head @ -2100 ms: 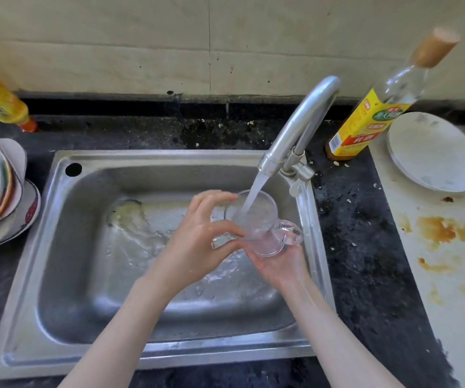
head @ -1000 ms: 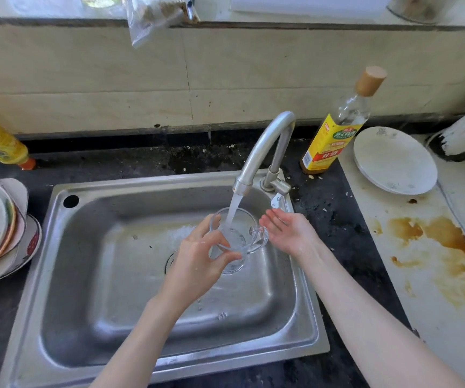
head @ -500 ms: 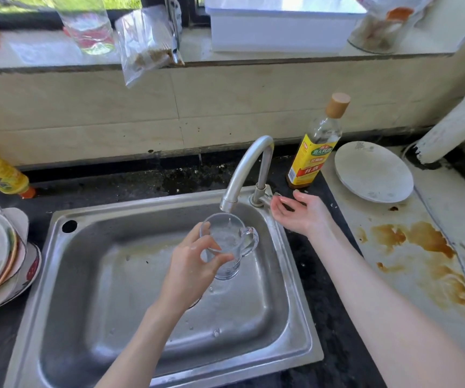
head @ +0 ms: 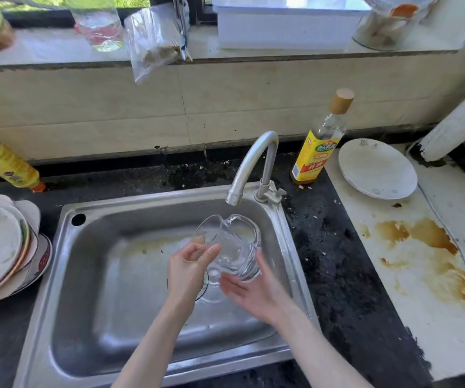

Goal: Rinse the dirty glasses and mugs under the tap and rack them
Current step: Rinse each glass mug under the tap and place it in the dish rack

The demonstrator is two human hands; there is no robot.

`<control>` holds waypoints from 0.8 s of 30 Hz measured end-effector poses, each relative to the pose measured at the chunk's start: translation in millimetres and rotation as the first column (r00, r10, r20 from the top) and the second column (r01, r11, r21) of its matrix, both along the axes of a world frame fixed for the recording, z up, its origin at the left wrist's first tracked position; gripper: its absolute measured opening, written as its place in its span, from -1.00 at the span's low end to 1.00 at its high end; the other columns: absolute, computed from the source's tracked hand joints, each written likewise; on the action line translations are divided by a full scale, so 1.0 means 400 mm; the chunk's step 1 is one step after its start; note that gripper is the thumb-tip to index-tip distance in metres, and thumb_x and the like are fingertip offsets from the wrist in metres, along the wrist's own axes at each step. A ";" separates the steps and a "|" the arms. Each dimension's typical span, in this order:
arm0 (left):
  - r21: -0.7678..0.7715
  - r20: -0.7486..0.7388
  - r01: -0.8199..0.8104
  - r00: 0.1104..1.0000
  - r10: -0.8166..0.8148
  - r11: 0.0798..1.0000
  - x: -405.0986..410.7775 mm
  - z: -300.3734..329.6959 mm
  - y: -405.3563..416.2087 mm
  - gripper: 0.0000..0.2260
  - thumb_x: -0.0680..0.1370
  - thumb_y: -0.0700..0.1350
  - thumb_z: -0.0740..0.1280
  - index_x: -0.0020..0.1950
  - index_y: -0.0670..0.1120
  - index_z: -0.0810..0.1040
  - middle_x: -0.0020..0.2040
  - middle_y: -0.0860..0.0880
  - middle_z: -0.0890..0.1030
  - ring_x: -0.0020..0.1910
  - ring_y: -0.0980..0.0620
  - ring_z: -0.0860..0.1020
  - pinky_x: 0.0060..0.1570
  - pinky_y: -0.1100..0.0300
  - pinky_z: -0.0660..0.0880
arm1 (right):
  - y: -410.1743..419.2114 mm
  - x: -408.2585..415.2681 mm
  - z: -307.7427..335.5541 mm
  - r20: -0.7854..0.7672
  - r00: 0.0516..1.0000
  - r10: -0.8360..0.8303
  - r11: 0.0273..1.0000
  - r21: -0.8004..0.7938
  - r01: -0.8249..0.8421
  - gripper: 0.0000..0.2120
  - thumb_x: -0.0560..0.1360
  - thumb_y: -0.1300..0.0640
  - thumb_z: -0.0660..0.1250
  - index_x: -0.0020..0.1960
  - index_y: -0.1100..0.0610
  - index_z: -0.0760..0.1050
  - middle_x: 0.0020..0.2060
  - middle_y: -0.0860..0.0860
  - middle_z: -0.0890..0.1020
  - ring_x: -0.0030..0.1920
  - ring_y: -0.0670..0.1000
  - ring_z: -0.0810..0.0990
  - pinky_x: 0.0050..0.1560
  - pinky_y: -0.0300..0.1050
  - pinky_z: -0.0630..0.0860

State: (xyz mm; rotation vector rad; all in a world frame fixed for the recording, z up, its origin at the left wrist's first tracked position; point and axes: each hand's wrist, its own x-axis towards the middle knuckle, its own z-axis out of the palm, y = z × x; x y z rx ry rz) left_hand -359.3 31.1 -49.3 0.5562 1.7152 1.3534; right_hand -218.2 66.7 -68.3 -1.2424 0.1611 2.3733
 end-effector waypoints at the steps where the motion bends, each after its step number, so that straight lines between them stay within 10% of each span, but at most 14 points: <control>1: 0.006 0.027 -0.002 1.000 0.002 1.000 0.006 -0.004 -0.003 -0.83 0.38 -0.20 0.48 -0.40 -0.04 0.59 0.15 -0.03 0.59 0.03 0.13 0.58 0.16 0.13 0.43 | -0.001 -0.010 0.006 -0.056 0.995 -0.081 0.996 -0.045 0.078 -0.33 0.38 -0.17 0.36 0.11 0.44 0.39 0.05 0.36 0.55 -0.01 0.24 0.58 0.14 0.05 0.53; 8: 0.052 0.271 0.108 0.955 -0.118 0.993 0.002 -0.033 -0.016 -0.80 0.29 -0.13 0.56 -0.24 -0.11 0.56 0.18 0.02 0.57 0.07 0.11 0.60 0.11 0.19 0.49 | 0.034 -0.004 0.027 -0.086 0.952 -0.292 0.951 0.082 0.299 -0.50 0.38 0.08 0.44 0.18 0.36 0.42 0.11 0.38 0.49 0.16 0.28 0.53 0.26 0.09 0.45; 10: 0.125 0.565 0.035 0.819 -0.101 0.991 -0.002 -0.043 -0.021 -0.59 0.24 -0.12 0.56 -0.01 -0.14 0.50 0.06 -0.09 0.61 0.01 -0.01 0.63 0.11 0.05 0.54 | 0.051 0.010 0.029 0.034 0.978 -0.205 0.952 0.237 0.191 -0.46 0.32 0.07 0.46 0.21 0.28 0.43 0.12 0.29 0.50 0.09 0.22 0.58 0.17 0.06 0.52; 13: 0.090 0.630 0.098 0.765 -0.133 0.991 -0.009 -0.055 -0.034 -0.41 0.38 -0.19 0.45 0.35 0.00 0.31 0.13 -0.15 0.57 0.09 -0.12 0.60 0.06 0.00 0.56 | 0.069 0.032 0.039 0.240 0.967 -0.087 0.887 0.461 -0.034 -0.60 0.32 0.05 0.45 0.07 0.19 0.44 -0.28 0.05 0.59 -0.28 -0.02 0.62 -0.05 -0.06 0.57; 15: 0.071 0.590 0.202 0.781 -0.204 0.977 -0.023 -0.063 -0.047 -0.29 0.37 -0.22 0.46 0.42 0.12 0.23 0.26 -0.14 0.49 0.15 -0.11 0.57 0.09 -0.01 0.55 | 0.078 0.046 0.048 0.293 0.954 -0.066 0.828 0.550 -0.111 -0.51 0.32 0.06 0.46 0.15 0.18 0.38 -0.43 -0.05 0.57 -0.43 -0.11 0.55 -0.08 -0.11 0.51; 19: -0.037 0.203 0.489 0.858 -0.472 0.872 -0.048 -0.068 -0.055 -0.28 0.23 -0.05 0.53 0.32 0.25 0.33 0.27 0.07 0.47 0.20 0.07 0.53 0.21 0.01 0.47 | 0.087 0.047 0.111 0.556 0.829 -0.057 0.619 0.672 -0.408 -0.52 0.37 0.17 0.48 0.20 0.05 0.34 0.13 -0.02 0.53 -0.03 -0.09 0.59 0.00 -0.24 0.53; 24: -0.144 -0.145 0.543 0.815 -0.561 0.827 -0.031 -0.077 -0.061 -0.28 0.26 0.00 0.55 0.32 0.20 0.27 0.26 0.24 0.42 0.26 0.23 0.40 0.23 0.24 0.34 | 0.078 0.024 0.132 0.725 0.679 -0.112 0.249 0.682 -0.687 -0.44 0.29 0.10 0.56 0.14 -0.11 0.33 0.03 -0.23 0.49 0.08 -0.21 0.50 0.08 -0.39 0.41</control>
